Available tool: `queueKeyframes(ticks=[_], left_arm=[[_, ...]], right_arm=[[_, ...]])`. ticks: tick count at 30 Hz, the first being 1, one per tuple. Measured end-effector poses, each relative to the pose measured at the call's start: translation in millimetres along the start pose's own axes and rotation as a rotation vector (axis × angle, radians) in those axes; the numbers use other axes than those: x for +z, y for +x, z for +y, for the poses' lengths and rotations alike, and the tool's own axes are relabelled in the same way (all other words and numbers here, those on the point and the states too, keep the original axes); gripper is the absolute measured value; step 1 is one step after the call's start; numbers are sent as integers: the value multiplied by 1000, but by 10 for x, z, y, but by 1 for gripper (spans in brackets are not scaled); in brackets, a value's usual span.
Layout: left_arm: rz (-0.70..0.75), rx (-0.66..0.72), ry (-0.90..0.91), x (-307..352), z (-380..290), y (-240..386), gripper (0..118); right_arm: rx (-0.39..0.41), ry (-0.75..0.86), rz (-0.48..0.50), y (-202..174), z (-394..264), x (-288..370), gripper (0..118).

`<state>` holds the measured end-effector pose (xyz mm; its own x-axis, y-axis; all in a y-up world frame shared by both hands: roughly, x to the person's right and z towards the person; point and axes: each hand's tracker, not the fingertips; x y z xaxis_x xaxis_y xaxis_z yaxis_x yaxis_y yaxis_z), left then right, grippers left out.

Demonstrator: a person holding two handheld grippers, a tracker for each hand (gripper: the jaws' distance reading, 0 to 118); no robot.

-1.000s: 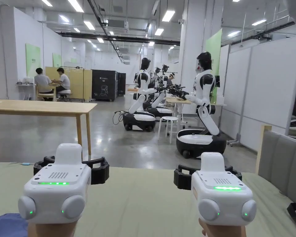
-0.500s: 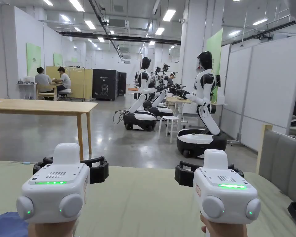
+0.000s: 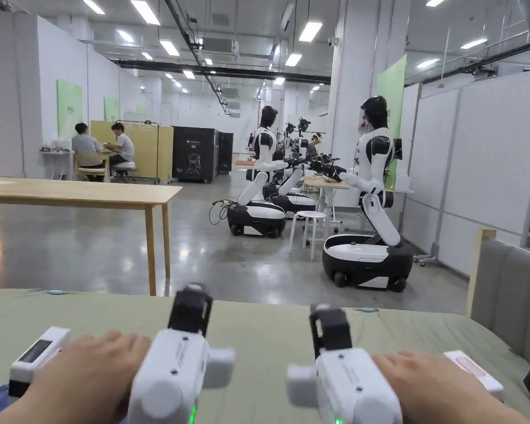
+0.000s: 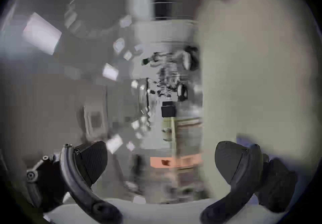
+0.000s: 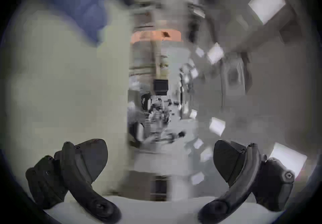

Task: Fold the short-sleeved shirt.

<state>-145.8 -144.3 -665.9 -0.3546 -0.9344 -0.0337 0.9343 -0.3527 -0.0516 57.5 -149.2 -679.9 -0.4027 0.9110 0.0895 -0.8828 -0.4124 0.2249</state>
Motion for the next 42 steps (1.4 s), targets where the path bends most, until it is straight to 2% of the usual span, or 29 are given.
queueKeyframes(ticks=[1, 2, 3, 4, 5, 6, 7, 9, 10, 11, 12, 14, 15, 17, 21, 24, 33, 34, 35, 36, 37, 38, 39, 40, 42], left_arm=[[7, -105, 13, 7, -2, 138, 118], [-11, -56, 18, 19, -25, 181, 118], [-30, 46, 15, 41, -51, 147, 118], [-53, 233, -7, 40, -98, 62, 118], [-83, 495, -49, 26, -221, -54, 118], [-123, 763, -90, -5, -374, -203, 118], [-147, 956, -109, -27, -516, -314, 118], [-122, 1432, -128, -21, -866, -543, 118], [-113, 1589, -114, -3, -972, -598, 118], [-85, 1738, -98, 57, -1081, -629, 118], [-51, 1807, -88, 95, -1136, -662, 118], [15, 1928, -89, 170, -1124, -724, 118], [39, 1974, -86, 194, -1125, -743, 118], [51, 2012, -96, 198, -1061, -765, 118], [-3, 2006, -82, 181, -963, -710, 118], [-18, 1952, -103, 146, -873, -694, 118], [-42, 1928, -131, 136, -867, -653, 118], [-45, 1926, -133, 136, -860, -654, 118], [-47, 1923, -135, 138, -847, -656, 117], [-46, 1921, -131, 156, -827, -658, 100], [-39, 1916, -123, 176, -827, -657, 61], [-39, 1911, -103, 192, -820, -662, 2], [-32, 1895, -122, 168, -792, -669, 0], [-35, 1880, -169, 175, -775, -652, 0], [-42, 1928, -89, 192, -838, -679, 0]], right_arm=[[116, 4, 7, -135, 1, 4, 118], [154, -12, 48, -196, -12, 2, 118], [68, -57, 85, -205, -61, 10, 118], [-113, -107, 109, -132, -100, -8, 118], [-300, -140, 123, -38, -151, -26, 118], [-533, -178, 158, 104, -241, -52, 118], [-699, -207, 181, 227, -341, -82, 118], [-1192, -239, 202, 520, -609, -100, 118], [-1401, -222, 203, 600, -737, -80, 118], [-1680, -203, 195, 630, -904, -121, 118], [-1867, -163, 189, 628, -1028, -102, 118], [-2122, -131, 137, 561, -1150, -53, 118], [-2161, -141, 102, 529, -1141, -20, 118], [-2157, -178, 25, 454, -1094, -7, 118], [-2089, -158, 121, 384, -950, -45, 118], [-2026, -162, 63, 430, -865, -30, 118], [-1993, -200, 39, 518, -892, -4, 118], [-1974, -209, 51, 520, -887, -9, 117], [-1963, -209, 56, 514, -884, -5, 107], [-1952, -200, 56, 510, -871, 12, 64], [-1940, -203, 48, 514, -854, 23, 13], [-1909, -240, 23, 531, -830, 20, 0], [-1884, -319, -16, 541, -832, 56, 0], [-1917, -269, -39, 532, -859, 97, 0], [-1948, -232, -5, 536, -922, 146, 0]])
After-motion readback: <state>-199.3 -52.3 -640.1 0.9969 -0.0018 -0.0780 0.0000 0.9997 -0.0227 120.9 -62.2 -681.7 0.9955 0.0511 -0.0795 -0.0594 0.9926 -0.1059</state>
